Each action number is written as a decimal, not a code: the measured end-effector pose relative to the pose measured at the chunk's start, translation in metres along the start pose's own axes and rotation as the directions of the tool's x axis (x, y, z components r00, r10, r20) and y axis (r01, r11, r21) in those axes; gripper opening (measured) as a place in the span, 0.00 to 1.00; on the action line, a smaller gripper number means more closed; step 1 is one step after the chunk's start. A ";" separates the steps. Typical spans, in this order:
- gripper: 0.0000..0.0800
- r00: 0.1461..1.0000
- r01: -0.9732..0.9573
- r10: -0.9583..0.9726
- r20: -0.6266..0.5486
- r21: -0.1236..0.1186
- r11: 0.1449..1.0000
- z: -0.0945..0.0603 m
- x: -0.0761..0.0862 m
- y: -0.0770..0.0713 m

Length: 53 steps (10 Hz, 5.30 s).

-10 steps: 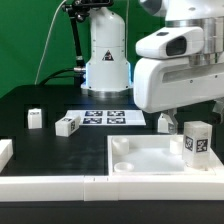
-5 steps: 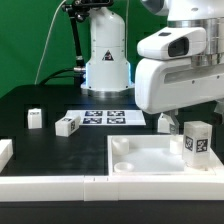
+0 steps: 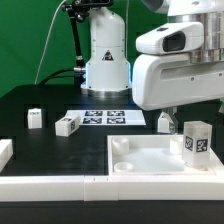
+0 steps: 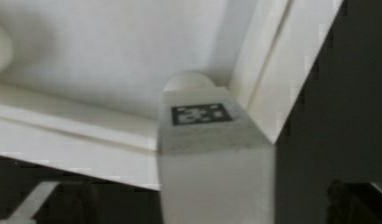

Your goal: Assemble one leg

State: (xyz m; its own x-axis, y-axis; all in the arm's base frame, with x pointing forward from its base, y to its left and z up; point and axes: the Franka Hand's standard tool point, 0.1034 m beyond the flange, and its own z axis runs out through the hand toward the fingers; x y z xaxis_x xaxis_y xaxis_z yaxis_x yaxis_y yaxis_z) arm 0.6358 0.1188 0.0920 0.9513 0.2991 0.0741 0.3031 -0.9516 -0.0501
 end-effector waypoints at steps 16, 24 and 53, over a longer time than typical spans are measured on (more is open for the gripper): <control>0.36 0.660 -0.751 0.751 -0.026 0.002 0.660 0.003 -0.002 0.003; 0.36 0.037 -0.999 0.999 -0.005 0.010 0.037 0.004 -0.002 0.005; 0.37 0.862 -0.507 0.508 0.003 -0.022 0.861 0.007 -0.004 -0.001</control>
Offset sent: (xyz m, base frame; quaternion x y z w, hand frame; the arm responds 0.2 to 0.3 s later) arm 0.0000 0.0000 0.0000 0.0000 0.0000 0.0000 1.0000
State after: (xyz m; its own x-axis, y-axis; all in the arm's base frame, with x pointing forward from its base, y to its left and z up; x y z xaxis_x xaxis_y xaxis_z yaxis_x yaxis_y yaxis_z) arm 0.6323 0.1188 0.0846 0.9737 -0.2251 0.0353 -0.2228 -0.9731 -0.0592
